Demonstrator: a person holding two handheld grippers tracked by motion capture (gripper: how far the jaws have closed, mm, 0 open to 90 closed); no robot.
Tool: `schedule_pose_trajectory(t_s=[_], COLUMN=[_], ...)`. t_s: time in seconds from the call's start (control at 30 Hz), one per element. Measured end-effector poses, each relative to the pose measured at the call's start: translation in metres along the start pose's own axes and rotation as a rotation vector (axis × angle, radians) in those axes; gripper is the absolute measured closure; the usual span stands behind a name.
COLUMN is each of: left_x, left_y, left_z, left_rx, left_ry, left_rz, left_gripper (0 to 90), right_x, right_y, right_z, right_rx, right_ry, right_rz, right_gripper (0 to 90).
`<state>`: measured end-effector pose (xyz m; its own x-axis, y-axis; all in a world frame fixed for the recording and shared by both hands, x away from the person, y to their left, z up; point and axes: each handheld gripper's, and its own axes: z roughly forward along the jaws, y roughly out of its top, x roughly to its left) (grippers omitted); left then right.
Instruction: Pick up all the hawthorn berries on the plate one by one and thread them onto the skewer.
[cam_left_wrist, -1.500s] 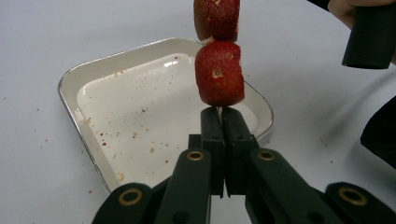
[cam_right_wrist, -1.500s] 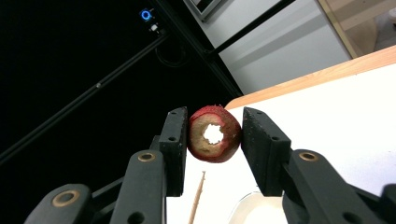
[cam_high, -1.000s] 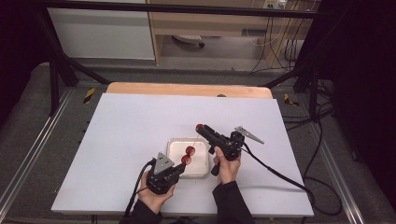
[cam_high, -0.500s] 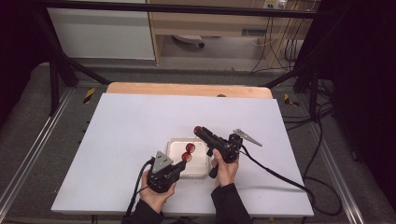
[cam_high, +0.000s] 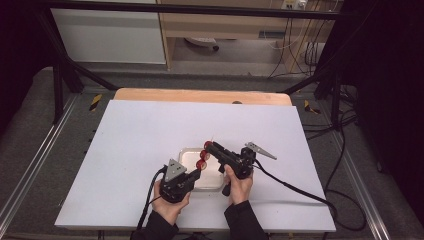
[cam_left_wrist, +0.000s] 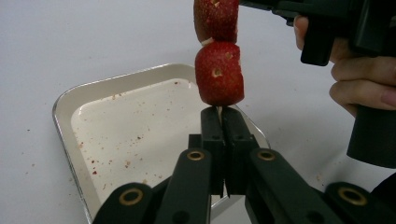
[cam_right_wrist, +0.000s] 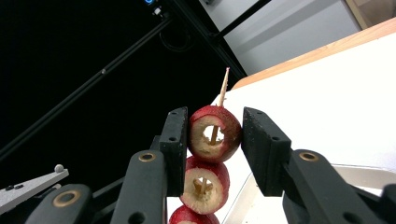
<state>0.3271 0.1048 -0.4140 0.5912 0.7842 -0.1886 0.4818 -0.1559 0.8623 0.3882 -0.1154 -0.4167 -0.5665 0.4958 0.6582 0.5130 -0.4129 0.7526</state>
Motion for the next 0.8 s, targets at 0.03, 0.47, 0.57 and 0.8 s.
schedule_pose_trajectory(t_s=[0.03,0.47,0.57,0.8], left_x=[0.001,0.028,0.032,0.043], left_y=[0.0,-0.005,-0.006,-0.008], left_z=[-0.001,-0.015,-0.019,-0.023], left_rx=[0.003,0.043,0.059,0.11], left_ry=[-0.002,0.001,-0.005,-0.024], left_rz=[0.002,0.034,0.062,0.095], left_gripper=[88.7,88.7,88.6,88.6], right_x=[0.0,-0.006,-0.009,-0.018], right_y=[0.001,0.018,0.018,0.013], right_z=[0.0,-0.012,-0.014,-0.022], right_rx=[-0.005,0.223,0.302,0.473], right_ry=[-0.001,-0.127,-0.152,-0.221], right_rz=[-0.01,-0.225,-0.298,-0.424], right_gripper=[61.1,15.2,9.4,2.0])
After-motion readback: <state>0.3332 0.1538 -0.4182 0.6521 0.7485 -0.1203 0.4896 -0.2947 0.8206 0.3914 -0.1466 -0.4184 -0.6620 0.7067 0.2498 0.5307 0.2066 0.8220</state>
